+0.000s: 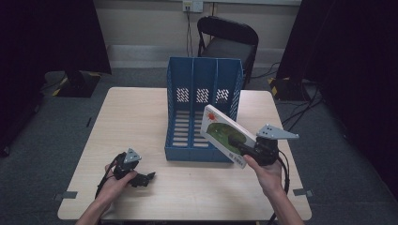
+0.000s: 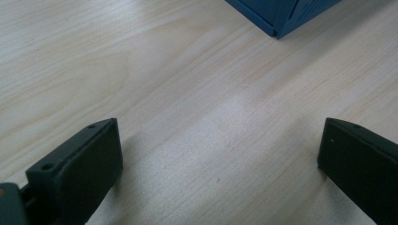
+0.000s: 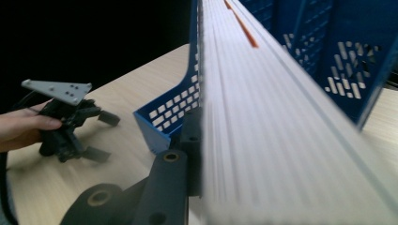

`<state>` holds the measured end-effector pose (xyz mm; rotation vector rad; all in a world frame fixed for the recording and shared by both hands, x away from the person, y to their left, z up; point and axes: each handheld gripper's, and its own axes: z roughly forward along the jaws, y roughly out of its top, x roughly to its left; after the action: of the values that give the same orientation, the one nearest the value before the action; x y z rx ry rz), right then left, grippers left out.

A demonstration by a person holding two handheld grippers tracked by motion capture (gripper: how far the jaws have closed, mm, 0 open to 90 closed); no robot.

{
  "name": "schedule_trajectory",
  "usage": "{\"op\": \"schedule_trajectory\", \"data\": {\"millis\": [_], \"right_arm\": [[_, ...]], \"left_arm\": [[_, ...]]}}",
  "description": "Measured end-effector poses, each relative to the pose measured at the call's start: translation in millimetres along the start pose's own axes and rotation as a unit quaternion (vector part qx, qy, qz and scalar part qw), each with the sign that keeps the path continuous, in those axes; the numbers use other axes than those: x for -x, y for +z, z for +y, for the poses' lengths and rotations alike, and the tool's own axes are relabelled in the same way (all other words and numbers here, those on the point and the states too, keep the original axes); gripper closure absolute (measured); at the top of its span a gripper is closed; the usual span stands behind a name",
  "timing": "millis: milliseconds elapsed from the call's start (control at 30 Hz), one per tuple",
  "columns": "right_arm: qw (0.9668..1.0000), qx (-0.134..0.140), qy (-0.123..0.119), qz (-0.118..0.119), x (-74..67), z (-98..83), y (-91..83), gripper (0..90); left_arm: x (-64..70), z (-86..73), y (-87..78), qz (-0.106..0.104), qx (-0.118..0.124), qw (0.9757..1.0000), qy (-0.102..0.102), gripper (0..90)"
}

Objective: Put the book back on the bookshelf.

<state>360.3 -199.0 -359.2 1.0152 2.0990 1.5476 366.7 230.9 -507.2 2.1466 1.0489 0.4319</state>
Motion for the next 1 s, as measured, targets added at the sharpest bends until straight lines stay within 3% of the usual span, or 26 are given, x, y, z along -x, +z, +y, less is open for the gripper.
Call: {"op": "schedule_trajectory", "data": {"millis": [167,333,500,833,1000], "right_arm": [[0.9993,0.001,0.010,-0.035,7.8,3.4,3.1,76.1],[0.9984,0.003,0.011,-0.055,9.5,5.1,6.3,76.2],[0.9960,-0.005,0.013,-0.088,10.7,7.8,17.3,76.1],[0.9918,-0.007,0.017,-0.127,12.5,13.7,36.1,76.1],[0.9912,0.002,0.023,-0.130,10.2,15.1,40.5,76.1]], "left_arm": [[0.0,0.0,0.0,0.000,0.000,1.0000,0.000,0.0],[-0.2,0.1,0.2,-0.001,0.000,1.0000,0.001,0.0],[-0.3,0.4,0.4,-0.002,0.000,1.0000,0.002,0.0],[-0.3,0.4,0.4,-0.002,0.000,1.0000,0.001,0.0],[-0.3,0.3,0.4,-0.002,0.000,1.0000,0.002,0.0]]}}
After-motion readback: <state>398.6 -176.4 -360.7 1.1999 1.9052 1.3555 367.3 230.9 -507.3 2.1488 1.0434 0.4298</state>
